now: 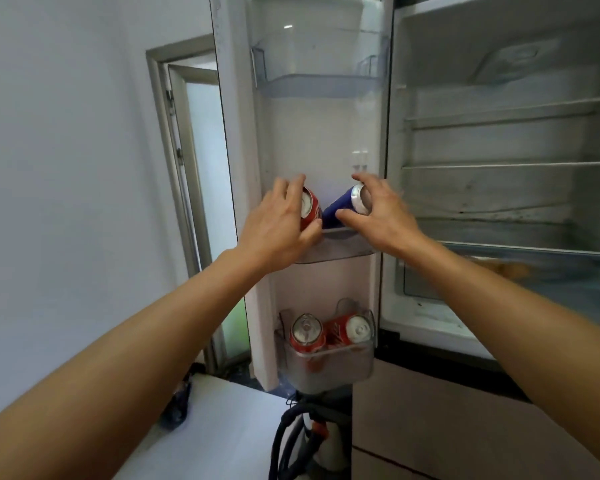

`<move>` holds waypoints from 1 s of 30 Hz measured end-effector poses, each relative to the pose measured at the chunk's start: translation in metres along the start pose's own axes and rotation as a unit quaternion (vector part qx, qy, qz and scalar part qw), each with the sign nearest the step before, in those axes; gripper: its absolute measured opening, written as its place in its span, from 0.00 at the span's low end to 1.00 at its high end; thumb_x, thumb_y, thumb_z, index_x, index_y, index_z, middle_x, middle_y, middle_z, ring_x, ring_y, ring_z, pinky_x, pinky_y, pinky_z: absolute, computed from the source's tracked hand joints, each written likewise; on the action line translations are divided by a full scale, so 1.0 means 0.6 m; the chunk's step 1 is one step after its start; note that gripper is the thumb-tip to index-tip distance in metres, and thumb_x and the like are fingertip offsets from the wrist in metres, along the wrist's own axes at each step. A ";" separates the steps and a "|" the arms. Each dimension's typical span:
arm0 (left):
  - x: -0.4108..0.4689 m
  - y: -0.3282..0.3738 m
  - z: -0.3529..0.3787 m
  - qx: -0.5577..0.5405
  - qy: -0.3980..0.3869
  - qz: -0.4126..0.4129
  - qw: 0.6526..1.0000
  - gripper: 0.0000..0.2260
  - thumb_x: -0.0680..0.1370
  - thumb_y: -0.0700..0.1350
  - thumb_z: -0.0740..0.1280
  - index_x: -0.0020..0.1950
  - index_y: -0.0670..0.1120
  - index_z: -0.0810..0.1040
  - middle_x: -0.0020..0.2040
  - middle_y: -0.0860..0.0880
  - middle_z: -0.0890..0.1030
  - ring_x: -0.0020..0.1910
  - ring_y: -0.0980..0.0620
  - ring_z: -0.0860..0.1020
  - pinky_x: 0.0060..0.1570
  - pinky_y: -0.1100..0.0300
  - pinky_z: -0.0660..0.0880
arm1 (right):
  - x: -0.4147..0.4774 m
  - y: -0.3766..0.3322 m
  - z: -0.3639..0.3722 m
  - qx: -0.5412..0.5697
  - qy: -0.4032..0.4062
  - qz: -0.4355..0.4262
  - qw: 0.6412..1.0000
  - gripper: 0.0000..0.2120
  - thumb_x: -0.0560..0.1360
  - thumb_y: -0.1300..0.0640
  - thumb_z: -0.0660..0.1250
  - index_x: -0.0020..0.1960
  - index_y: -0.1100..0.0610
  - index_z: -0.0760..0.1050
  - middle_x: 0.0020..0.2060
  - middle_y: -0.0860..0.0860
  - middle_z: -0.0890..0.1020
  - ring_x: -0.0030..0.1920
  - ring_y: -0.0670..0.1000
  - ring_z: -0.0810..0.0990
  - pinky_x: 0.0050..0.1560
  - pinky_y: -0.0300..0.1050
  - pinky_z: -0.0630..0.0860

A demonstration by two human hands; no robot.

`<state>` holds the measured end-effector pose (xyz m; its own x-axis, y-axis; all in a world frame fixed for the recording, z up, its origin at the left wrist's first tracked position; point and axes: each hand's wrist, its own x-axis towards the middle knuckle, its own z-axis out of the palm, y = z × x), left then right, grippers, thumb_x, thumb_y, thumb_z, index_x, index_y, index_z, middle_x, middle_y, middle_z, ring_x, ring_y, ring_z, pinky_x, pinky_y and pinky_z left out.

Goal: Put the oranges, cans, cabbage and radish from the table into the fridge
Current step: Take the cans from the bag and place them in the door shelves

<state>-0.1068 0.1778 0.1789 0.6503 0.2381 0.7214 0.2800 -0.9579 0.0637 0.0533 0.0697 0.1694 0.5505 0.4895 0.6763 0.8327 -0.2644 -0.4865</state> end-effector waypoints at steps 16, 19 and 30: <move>-0.214 -0.047 -0.085 -0.018 -0.086 -0.030 0.996 0.22 0.77 0.52 0.64 0.70 0.49 0.69 0.65 0.49 0.72 0.60 0.49 0.74 0.55 0.52 0.74 | -0.165 -0.120 -0.014 -0.120 0.106 -0.140 0.977 0.15 0.74 0.49 0.64 0.58 0.54 0.77 0.56 0.51 0.77 0.56 0.53 0.74 0.48 0.49 0.74; -0.312 -0.090 -0.146 0.003 -0.119 -0.078 0.990 0.16 0.77 0.51 0.64 0.64 0.50 0.75 0.59 0.50 0.77 0.55 0.49 0.77 0.53 0.51 0.76 | -0.227 -0.200 0.033 -0.097 0.031 -0.157 0.982 0.14 0.76 0.49 0.63 0.58 0.52 0.77 0.54 0.50 0.79 0.53 0.52 0.77 0.48 0.47 0.74; -0.730 -0.306 -0.370 0.136 -0.207 -0.274 0.929 0.14 0.78 0.51 0.62 0.62 0.49 0.76 0.55 0.51 0.80 0.54 0.50 0.77 0.50 0.55 0.74 | -0.480 -0.522 0.316 -0.009 -0.202 -0.241 0.949 0.15 0.77 0.48 0.61 0.62 0.49 0.75 0.58 0.48 0.78 0.56 0.52 0.77 0.51 0.48 0.73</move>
<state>-0.5998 0.2138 0.0042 0.5580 0.7730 0.3016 0.7805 -0.6124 0.1255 -0.3773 0.1688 0.0222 0.0413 0.8346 0.5492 0.9851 0.0578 -0.1619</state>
